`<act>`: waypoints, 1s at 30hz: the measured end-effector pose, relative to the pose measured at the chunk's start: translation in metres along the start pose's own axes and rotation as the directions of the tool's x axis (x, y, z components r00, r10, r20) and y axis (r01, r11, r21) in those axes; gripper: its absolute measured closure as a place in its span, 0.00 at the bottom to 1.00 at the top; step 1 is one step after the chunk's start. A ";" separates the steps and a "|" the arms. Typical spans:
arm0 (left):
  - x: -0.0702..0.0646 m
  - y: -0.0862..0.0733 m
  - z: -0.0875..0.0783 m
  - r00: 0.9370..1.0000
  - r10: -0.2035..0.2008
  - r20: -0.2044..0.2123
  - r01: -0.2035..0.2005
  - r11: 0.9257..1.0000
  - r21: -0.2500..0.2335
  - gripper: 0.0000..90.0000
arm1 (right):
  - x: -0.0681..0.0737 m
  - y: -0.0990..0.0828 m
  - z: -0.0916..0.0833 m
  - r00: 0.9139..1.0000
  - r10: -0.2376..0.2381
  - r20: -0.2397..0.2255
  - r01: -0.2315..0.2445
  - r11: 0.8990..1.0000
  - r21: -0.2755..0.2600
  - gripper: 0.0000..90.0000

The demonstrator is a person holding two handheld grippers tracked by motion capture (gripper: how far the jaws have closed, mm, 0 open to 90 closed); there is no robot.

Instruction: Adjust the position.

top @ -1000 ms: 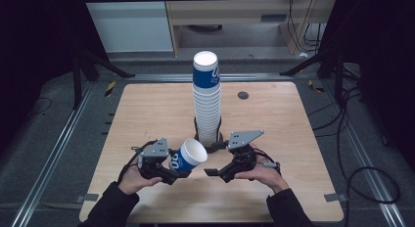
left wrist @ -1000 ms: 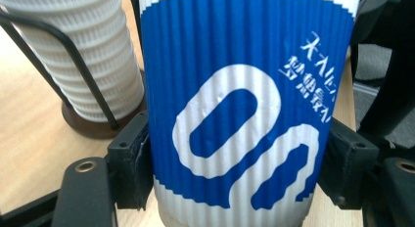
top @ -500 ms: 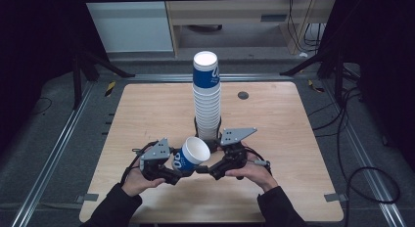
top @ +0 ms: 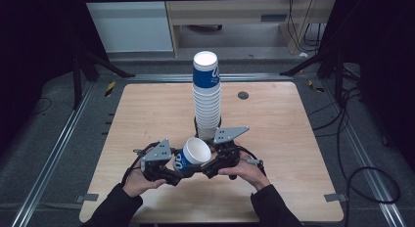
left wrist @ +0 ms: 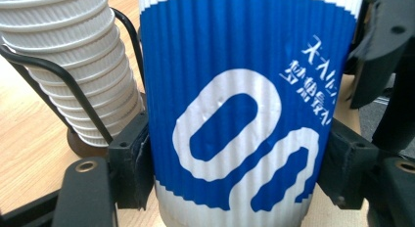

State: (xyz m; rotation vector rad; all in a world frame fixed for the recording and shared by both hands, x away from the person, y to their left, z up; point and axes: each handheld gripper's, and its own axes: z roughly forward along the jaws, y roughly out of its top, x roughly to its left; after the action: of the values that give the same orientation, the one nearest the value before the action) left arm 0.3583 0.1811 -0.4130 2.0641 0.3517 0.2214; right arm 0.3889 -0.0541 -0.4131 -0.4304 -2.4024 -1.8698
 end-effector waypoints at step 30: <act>0.010 -0.011 0.002 0.997 -0.050 -0.050 0.054 0.995 0.082 0.22 | -0.003 0.009 -0.041 0.993 -0.025 0.112 0.029 0.999 -0.040 0.22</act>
State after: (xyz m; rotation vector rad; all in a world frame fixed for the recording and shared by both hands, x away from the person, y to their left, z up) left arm 0.3663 0.1880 -0.4232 2.1315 0.4502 0.2282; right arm 0.3889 -0.0919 -0.3949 -0.5218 -2.4547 -1.9605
